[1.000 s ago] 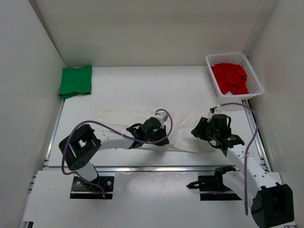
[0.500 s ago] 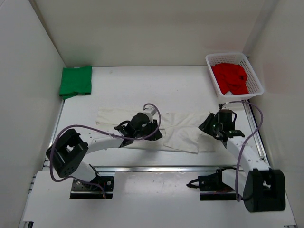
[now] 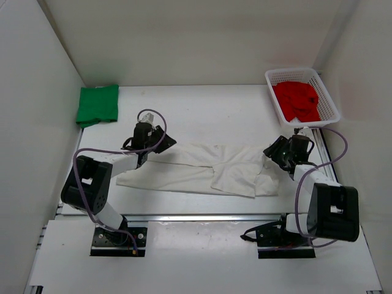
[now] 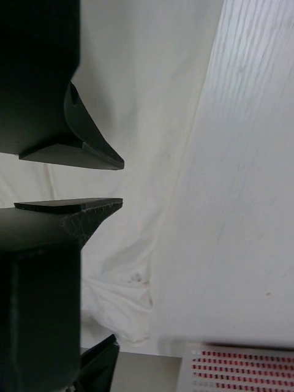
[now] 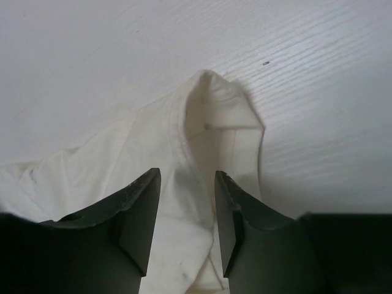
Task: Fold and stack the t-shirts
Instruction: Fold the other side of the tshirt into a rectangle
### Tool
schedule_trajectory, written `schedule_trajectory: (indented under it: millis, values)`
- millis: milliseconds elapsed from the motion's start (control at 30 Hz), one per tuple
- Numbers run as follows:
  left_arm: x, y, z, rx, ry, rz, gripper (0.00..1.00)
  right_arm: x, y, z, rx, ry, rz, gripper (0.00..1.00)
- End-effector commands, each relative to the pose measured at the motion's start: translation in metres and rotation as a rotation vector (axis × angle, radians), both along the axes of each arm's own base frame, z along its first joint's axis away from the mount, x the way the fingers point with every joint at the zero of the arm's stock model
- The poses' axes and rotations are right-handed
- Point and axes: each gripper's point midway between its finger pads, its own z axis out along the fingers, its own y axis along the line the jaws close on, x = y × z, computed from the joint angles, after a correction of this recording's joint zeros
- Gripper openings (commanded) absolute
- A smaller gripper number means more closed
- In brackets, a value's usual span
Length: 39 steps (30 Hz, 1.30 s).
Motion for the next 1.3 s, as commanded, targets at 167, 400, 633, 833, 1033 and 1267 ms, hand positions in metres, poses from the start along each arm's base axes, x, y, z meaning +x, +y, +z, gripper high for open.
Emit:
schedule_trajectory:
  millis: [167, 400, 633, 833, 1033, 1267]
  values:
    - [0.017, 0.04, -0.024, -0.077, 0.078, 0.12, 0.35, 0.032, 0.001, 0.006, 0.019, -0.068, 0.011, 0.3]
    - [0.005, 0.092, -0.051, -0.138, 0.142, 0.277, 0.33, 0.042, -0.007, 0.009, 0.01, -0.066, -0.029, 0.09]
    - [-0.001, 0.135, -0.067, -0.196, 0.19, 0.413, 0.32, 0.049, -0.033, -0.006, -0.036, 0.015, -0.099, 0.02]
    - [0.0, 0.146, -0.054, -0.188, 0.149, 0.449, 0.32, 0.073, -0.019, -0.01, 0.007, 0.036, -0.04, 0.19]
    - [0.01, 0.138, 0.017, -0.16, -0.034, 0.42, 0.35, 0.074, -0.015, 0.042, -0.059, -0.041, -0.043, 0.44]
    - [-0.013, 0.077, 0.075, -0.059, -0.206, 0.22, 0.42, 0.032, -0.001, 0.082, -0.174, -0.162, -0.067, 0.37]
